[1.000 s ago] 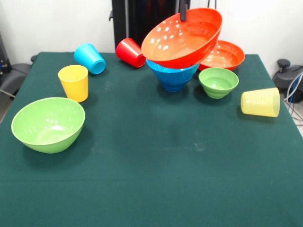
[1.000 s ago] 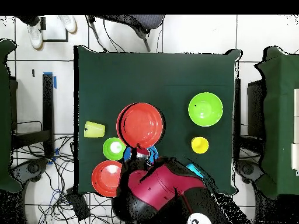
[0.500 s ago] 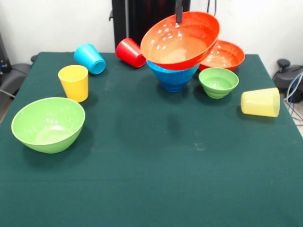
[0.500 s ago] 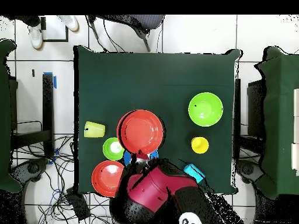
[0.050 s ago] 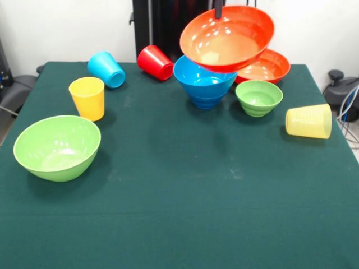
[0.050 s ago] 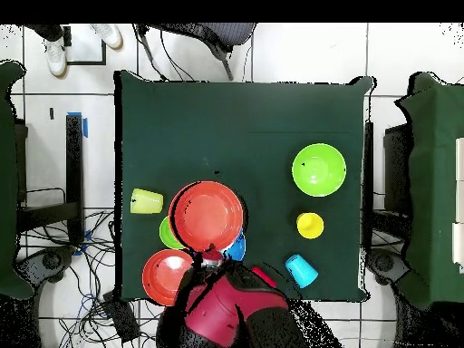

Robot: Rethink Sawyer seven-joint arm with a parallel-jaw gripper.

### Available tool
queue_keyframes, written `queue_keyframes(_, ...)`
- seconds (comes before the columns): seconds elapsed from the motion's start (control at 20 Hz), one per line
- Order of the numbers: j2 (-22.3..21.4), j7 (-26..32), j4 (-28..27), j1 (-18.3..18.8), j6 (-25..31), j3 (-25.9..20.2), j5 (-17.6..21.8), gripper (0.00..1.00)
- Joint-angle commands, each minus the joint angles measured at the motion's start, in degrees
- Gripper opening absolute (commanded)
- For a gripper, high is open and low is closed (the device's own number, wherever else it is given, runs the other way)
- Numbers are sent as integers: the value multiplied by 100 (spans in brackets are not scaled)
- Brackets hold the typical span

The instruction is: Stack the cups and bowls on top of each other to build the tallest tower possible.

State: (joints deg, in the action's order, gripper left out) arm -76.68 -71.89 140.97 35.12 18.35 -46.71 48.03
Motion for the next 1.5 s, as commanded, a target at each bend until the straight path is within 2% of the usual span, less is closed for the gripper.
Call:
queue_keyframes(0.05, -739, -131, 964, -93, -350, -198, -505, 0)
queue_keyframes(0.3, -1111, -73, 1213, -244, -430, -245, -959, 0)
queue_keyframes(0.65, -1215, -468, 1551, -458, -849, -81, -857, 0)
queue_keyframes(0.95, -970, -1148, 1373, -1096, -859, 711, -40, 0)
queue_keyframes(1.15, -767, -1205, 1238, -1281, -890, 1051, 133, 0)
queue_keyframes(1.5, 56, -1802, 676, -2053, -1060, 2289, 976, 0)
